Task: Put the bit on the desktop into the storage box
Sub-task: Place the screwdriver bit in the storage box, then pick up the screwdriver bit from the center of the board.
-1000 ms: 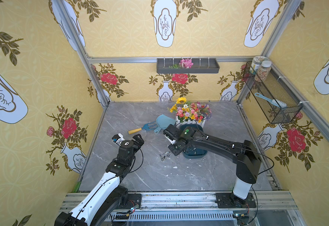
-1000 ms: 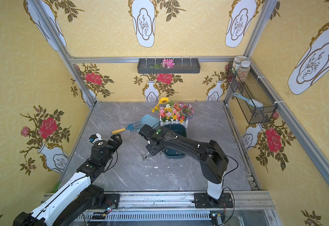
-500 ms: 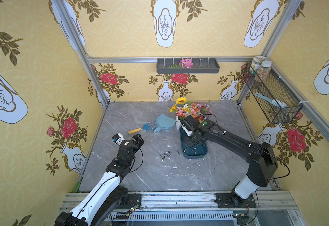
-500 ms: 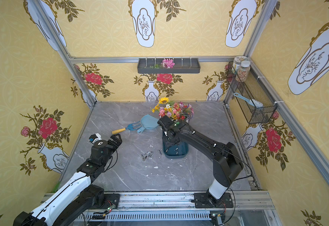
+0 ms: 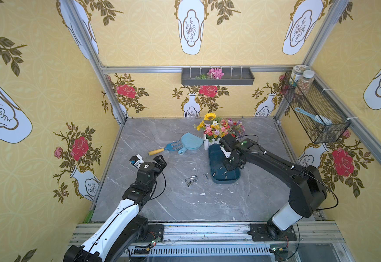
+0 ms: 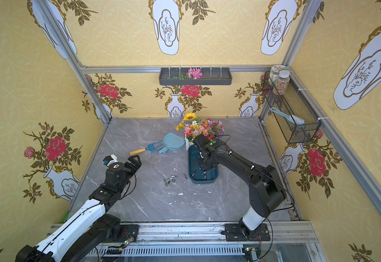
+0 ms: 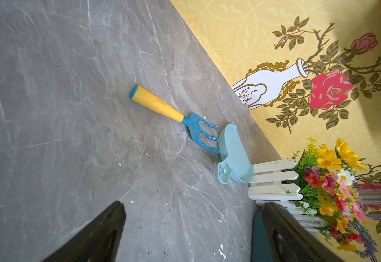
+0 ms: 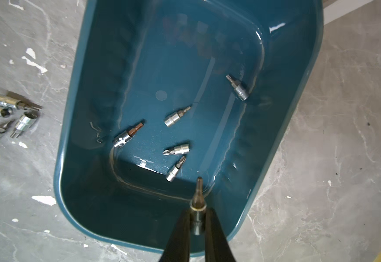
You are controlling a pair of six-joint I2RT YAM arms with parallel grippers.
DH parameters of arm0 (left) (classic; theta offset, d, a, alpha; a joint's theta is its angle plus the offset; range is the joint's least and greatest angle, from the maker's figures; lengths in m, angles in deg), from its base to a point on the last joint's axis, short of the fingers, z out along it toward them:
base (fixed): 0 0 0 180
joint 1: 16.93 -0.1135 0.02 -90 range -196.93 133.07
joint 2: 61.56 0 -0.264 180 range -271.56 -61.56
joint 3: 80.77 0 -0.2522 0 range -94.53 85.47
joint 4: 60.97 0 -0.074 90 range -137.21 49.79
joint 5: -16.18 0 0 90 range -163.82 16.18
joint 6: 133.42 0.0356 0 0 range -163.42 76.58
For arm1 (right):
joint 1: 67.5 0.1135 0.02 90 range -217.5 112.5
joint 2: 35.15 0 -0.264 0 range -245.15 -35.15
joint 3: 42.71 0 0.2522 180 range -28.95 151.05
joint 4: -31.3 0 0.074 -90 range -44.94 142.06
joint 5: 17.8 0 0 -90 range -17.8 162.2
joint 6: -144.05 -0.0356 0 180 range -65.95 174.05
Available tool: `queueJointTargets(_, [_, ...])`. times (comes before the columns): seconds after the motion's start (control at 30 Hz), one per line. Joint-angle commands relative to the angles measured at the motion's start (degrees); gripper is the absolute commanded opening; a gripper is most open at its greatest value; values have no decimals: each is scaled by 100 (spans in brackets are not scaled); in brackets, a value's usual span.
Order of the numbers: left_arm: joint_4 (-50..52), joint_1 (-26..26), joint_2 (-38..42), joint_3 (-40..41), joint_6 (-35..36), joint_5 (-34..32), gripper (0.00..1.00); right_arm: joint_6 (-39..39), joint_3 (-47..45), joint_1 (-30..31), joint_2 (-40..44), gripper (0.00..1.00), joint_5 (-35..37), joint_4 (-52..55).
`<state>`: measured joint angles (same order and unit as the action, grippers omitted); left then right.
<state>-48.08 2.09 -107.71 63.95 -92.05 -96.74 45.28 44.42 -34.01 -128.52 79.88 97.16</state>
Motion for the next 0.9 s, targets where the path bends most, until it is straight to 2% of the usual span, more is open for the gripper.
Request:
queueJointTargets(0.0, [-112,-13,1,25,11,21,100,25,-31,-5,63,11,-4,-112])
queueJointTargets(0.2, [-106,-13,1,25,11,27,100,26,-57,-8,80,11,7,-121])
queueJointTargets(0.3, [-110,-13,2,25,11,26,100,21,-75,-5,98,15,31,-116])
queueJointTargets(0.53, [-107,-10,-12,25,11,51,100,-25,-77,-8,215,30,83,-73])
queueJointTargets(0.67, [-105,-21,-16,42,11,35,100,-53,-103,-10,305,45,85,-42])
queueJointTargets(0.87, [-107,-22,10,73,19,41,100,-59,-94,9,406,60,131,-6])
